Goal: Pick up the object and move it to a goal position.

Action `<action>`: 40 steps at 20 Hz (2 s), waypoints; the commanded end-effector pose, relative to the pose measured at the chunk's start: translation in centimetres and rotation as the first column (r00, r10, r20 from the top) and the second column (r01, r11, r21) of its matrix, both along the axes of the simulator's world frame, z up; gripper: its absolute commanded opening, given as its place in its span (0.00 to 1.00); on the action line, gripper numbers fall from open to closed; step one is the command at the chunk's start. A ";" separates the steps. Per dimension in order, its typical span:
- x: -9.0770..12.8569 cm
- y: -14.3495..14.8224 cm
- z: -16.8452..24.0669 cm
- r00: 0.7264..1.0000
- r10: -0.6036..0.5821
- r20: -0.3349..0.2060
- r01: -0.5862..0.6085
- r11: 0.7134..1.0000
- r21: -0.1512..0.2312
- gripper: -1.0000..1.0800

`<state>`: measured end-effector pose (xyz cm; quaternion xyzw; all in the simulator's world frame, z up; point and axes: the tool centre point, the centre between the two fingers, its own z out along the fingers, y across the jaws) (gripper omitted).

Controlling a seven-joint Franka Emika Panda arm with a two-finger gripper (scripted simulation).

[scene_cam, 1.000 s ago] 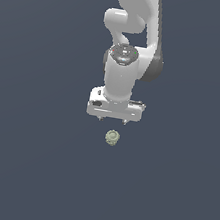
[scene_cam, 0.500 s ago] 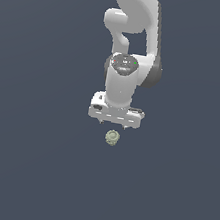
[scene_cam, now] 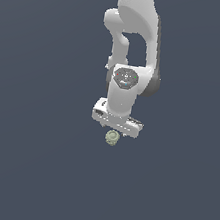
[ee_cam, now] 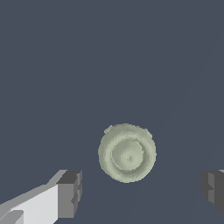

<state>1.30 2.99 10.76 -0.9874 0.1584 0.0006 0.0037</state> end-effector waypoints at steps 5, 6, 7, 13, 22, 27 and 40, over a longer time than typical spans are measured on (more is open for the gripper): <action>0.2 0.3 -1.4 0.997 -0.079 0.000 0.079 0.997 -0.006 0.96; 0.2 0.3 -1.5 0.996 -0.086 0.000 0.086 0.996 -0.006 0.96; 0.2 0.3 -1.6 0.996 -0.091 0.000 0.091 0.996 -0.007 0.96; 0.2 0.3 -1.8 0.995 -0.097 -0.001 0.097 0.995 -0.007 0.96; 0.1 0.3 -5.4 0.995 -0.100 0.000 0.100 0.995 -0.007 0.96; 0.1 0.3 -6.8 0.995 -0.101 0.000 0.101 0.995 -0.008 0.96; 0.2 0.3 -6.8 0.995 -0.101 0.001 0.101 0.995 -0.007 0.00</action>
